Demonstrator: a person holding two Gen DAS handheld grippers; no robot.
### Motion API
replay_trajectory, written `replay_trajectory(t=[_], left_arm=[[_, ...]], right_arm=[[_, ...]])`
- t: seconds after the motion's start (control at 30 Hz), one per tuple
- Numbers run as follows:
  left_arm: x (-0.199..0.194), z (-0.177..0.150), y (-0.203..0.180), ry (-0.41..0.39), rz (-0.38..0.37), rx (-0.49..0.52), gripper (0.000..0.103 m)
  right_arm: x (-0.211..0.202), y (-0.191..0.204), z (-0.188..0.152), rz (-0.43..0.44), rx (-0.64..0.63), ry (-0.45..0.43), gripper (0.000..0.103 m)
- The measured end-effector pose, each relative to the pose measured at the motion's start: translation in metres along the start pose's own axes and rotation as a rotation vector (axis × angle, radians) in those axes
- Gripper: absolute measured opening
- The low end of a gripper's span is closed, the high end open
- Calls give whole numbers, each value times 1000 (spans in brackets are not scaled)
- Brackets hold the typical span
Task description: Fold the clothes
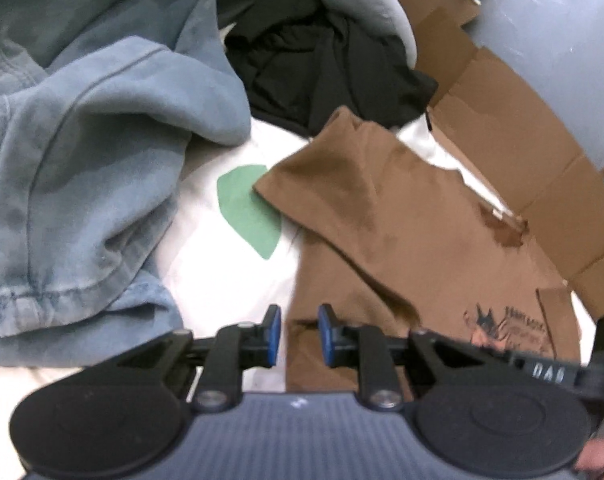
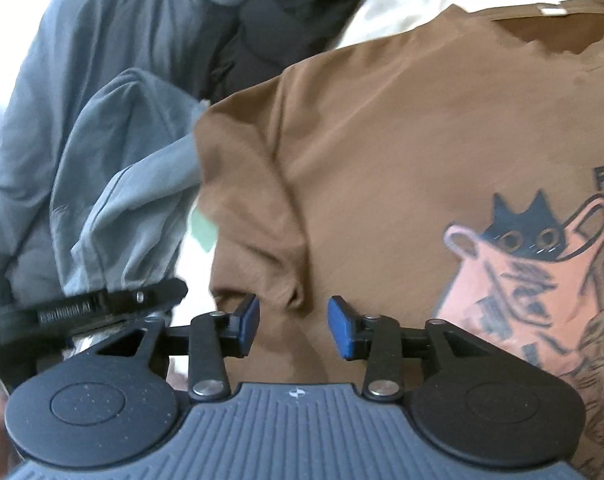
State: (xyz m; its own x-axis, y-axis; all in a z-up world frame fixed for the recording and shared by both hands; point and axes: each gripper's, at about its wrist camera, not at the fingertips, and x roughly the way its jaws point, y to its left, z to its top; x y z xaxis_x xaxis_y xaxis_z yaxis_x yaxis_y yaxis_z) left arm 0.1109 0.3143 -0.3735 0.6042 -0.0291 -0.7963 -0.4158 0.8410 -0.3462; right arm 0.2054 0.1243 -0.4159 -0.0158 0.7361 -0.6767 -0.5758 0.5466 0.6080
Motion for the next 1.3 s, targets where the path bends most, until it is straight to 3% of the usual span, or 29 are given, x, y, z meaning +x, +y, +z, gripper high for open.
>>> replay_trajectory(t=[0.27, 0.33, 0.37, 0.4, 0.43, 0.5, 0.6, 1.13, 1.3], left_arm=[[25, -6, 0, 61, 36, 26, 22], [27, -6, -1, 61, 34, 35, 22], [27, -6, -2, 61, 35, 43, 19], [28, -7, -3, 67, 31, 54, 15], [28, -8, -5, 73, 27, 64, 12], [29, -11, -5, 81, 30, 78, 6], [28, -13, -7, 74, 47, 93, 5], [27, -10, 0, 64, 55, 23, 5], [5, -3, -4, 36, 72, 17, 10]], right_arm=[[16, 0, 9, -36, 37, 7, 44], [20, 1, 10, -40, 54, 9, 31], [21, 1, 10, -43, 55, 14, 12], [20, 0, 11, -43, 60, 16, 4], [19, 0, 11, -41, 68, 17, 2], [15, -1, 11, -37, 83, 19, 0], [9, -3, 12, -35, 111, 21, 0], [-7, -8, -18, -102, 213, 42, 0], [-11, -9, -14, -84, 200, 1, 0]])
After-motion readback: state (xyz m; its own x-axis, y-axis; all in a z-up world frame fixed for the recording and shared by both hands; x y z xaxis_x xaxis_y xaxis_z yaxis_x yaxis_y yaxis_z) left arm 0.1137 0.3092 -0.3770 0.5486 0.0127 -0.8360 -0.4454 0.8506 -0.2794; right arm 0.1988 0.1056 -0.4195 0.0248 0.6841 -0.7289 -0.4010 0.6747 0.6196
